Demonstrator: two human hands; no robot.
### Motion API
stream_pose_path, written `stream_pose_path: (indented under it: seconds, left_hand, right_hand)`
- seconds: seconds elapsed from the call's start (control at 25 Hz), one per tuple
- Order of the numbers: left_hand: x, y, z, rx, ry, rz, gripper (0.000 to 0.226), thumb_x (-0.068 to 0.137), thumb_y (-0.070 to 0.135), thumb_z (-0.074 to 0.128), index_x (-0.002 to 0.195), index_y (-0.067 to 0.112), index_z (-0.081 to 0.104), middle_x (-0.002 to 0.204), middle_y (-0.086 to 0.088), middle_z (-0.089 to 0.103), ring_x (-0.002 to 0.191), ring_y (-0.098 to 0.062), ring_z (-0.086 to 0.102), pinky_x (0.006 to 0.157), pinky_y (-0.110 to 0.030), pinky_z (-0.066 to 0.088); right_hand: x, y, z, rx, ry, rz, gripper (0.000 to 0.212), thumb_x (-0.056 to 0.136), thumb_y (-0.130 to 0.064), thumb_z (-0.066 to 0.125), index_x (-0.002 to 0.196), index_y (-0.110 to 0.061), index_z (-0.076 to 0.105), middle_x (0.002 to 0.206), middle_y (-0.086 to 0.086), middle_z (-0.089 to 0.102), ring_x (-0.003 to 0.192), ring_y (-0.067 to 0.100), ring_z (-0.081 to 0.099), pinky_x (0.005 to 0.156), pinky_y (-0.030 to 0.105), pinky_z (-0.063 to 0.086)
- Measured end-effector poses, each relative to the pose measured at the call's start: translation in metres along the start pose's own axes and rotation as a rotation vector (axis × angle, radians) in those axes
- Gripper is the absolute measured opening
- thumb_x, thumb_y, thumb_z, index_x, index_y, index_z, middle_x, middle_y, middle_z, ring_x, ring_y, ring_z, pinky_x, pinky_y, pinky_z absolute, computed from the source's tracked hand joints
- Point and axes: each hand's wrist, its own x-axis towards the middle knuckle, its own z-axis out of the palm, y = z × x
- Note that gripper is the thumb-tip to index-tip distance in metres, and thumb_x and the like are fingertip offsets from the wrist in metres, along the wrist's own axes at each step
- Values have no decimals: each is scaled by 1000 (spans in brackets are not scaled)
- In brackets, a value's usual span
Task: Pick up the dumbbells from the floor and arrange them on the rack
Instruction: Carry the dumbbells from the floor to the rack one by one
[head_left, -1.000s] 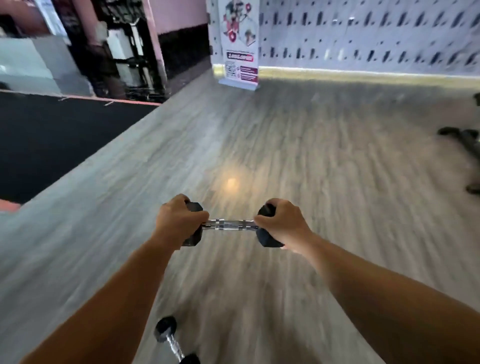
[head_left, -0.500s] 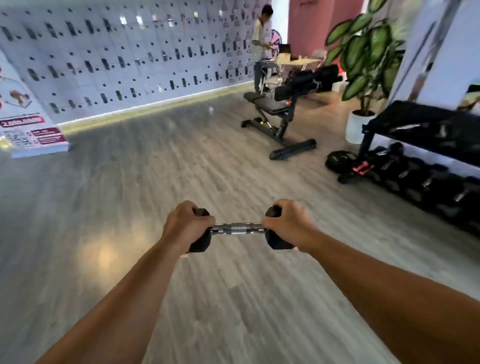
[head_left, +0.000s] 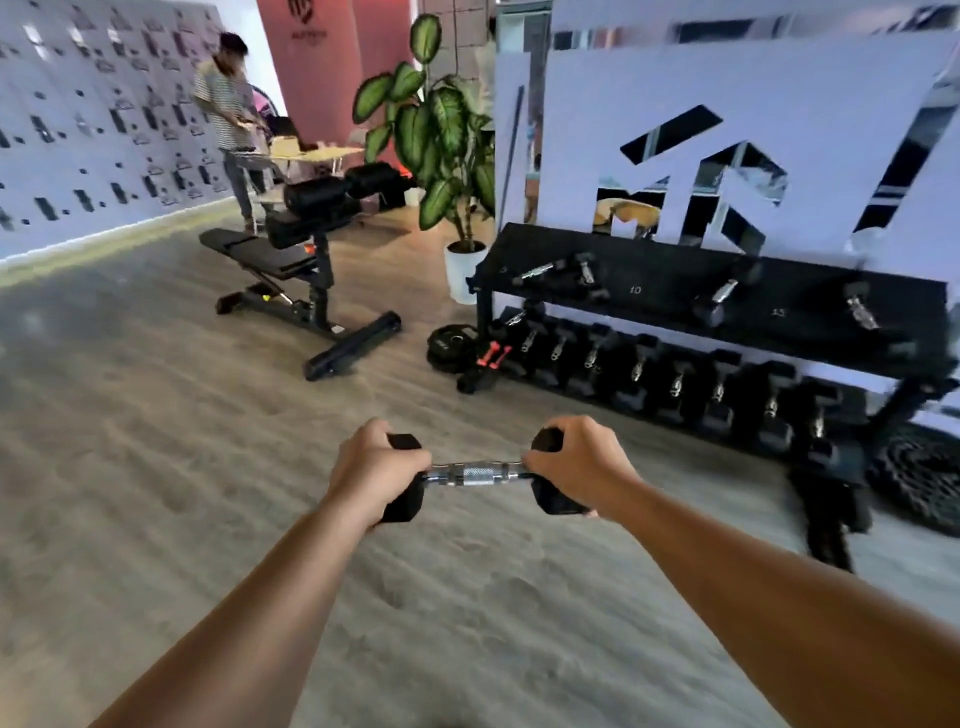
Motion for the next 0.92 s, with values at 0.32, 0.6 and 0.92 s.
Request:
stream_pose_path:
  seconds: [0.32, 0.6, 0.92]
  left_hand:
    - [173, 132, 156, 15, -278, 127, 31, 58, 26, 71, 86, 16, 64, 83, -10, 71, 79, -31, 69, 72, -43, 60]
    - [302, 237, 318, 86, -357, 198, 27, 66, 23, 76, 88, 15, 63, 89, -10, 68, 79, -26, 63, 66, -38, 50]
    - [416, 354, 460, 72, -339, 121, 26, 70, 26, 79, 88, 22, 61, 93, -5, 65, 77, -21, 59, 61, -34, 54]
  right_hand:
    - [178, 58, -91, -21, 148, 225, 19, 79, -36, 77, 85, -22, 66, 85, -1, 67, 74, 16, 64, 55, 29, 52]
    - [358, 153, -170, -49, 202, 273, 33, 81, -41, 75, 101, -17, 65, 95, 1, 66, 79, 18, 64, 63, 35, 56]
    - [556, 216, -273, -120, 218, 237, 33, 75, -41, 75, 98, -18, 67, 96, 1, 65, 91, 24, 60, 71, 35, 51]
